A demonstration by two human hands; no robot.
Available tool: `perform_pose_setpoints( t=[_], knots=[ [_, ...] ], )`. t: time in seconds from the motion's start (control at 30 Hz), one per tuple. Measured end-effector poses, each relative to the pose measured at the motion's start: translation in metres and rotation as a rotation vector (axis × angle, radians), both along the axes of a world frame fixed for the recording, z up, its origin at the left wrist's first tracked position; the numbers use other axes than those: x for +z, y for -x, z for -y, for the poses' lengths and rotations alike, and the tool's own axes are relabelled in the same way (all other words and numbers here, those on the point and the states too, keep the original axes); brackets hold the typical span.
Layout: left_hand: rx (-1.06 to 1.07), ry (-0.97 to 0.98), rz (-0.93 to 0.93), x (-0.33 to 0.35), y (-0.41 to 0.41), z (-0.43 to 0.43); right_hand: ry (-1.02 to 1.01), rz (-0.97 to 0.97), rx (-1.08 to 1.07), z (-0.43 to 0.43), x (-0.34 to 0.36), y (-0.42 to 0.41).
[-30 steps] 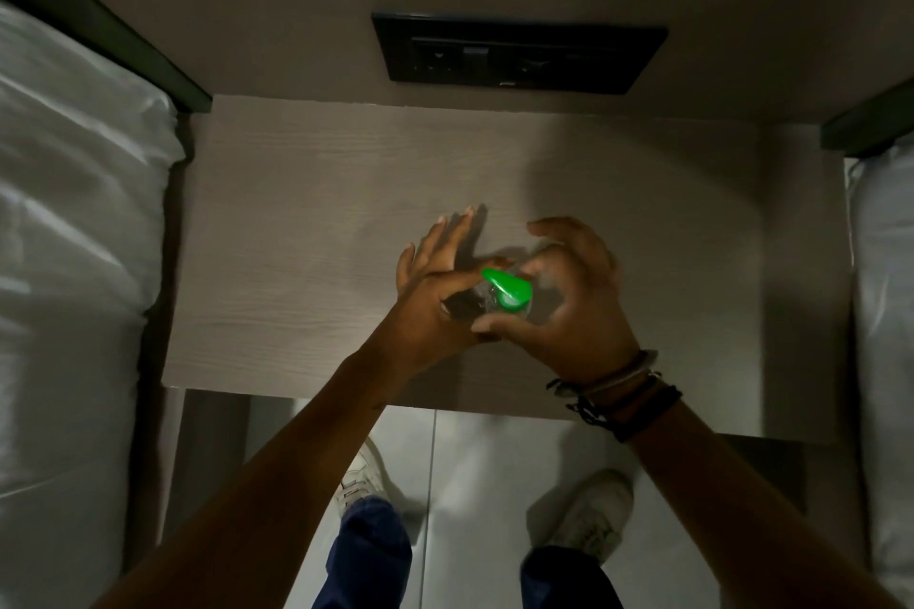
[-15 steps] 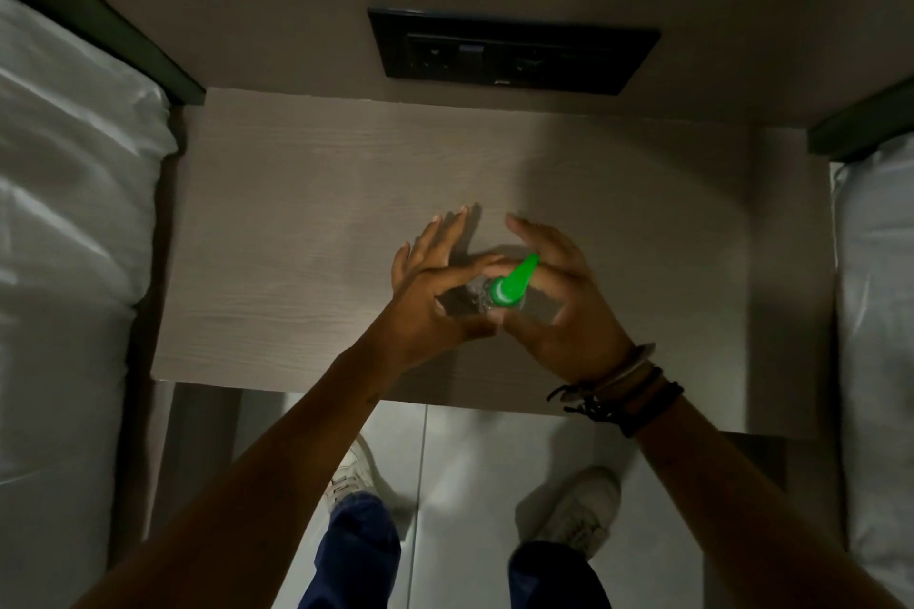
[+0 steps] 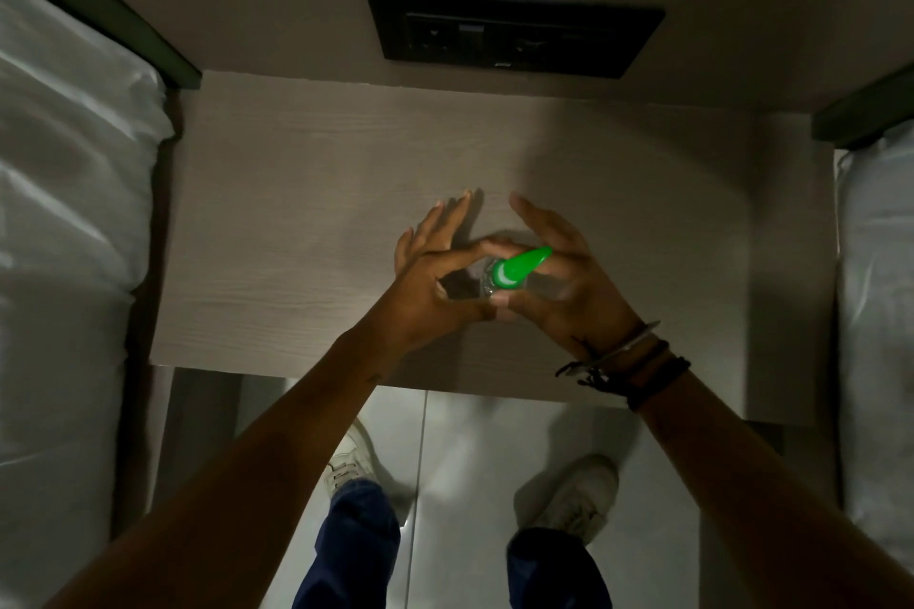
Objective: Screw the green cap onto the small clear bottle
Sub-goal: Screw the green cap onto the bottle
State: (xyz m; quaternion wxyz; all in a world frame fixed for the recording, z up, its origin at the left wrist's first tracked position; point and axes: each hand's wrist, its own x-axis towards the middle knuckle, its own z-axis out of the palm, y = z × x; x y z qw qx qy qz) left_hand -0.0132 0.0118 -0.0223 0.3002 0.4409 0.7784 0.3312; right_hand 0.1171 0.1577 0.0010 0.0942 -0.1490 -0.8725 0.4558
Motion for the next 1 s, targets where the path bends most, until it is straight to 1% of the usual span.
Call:
perform_pose_setpoints(
  t=[0.1,0.23,0.33,0.47,0.57,0.67,0.73,0.8,0.9,1.0],
  knots=[
    [-0.001,-0.011,-0.013,-0.001,0.000,0.000,-0.034,0.016,0.005,0.002,-0.002,0.003],
    [-0.060,0.007,-0.034,0.002,0.004,-0.004,-0.081,-0.020,-0.104,0.007,-0.004,-0.002],
    [-0.077,0.017,0.000,0.004,0.008,-0.003,-0.121,-0.046,-0.140,0.011,-0.008,0.000],
    [-0.047,0.001,-0.010,0.002,0.006,0.001,-0.087,-0.008,-0.168,0.012,-0.007,0.000],
    [0.023,-0.033,-0.085,-0.001,0.001,0.007,-0.068,-0.021,-0.303,0.017,0.000,0.002],
    [0.058,-0.051,-0.194,-0.002,0.000,0.002,-0.075,-0.058,-0.502,0.033,0.006,0.008],
    [0.038,-0.031,-0.225,0.002,0.004,-0.005,-0.094,-0.053,-0.606,0.046,0.006,0.010],
    [-0.003,-0.020,-0.222,0.007,0.008,-0.010,-0.083,-0.035,-0.663,0.056,0.007,0.011],
    [-0.059,-0.006,-0.219,0.013,0.013,-0.010,-0.084,-0.008,-0.683,0.058,0.008,0.011],
    [-0.090,0.019,-0.260,0.015,0.011,-0.011,-0.088,-0.003,-0.615,0.053,0.012,0.006]
  ],
)
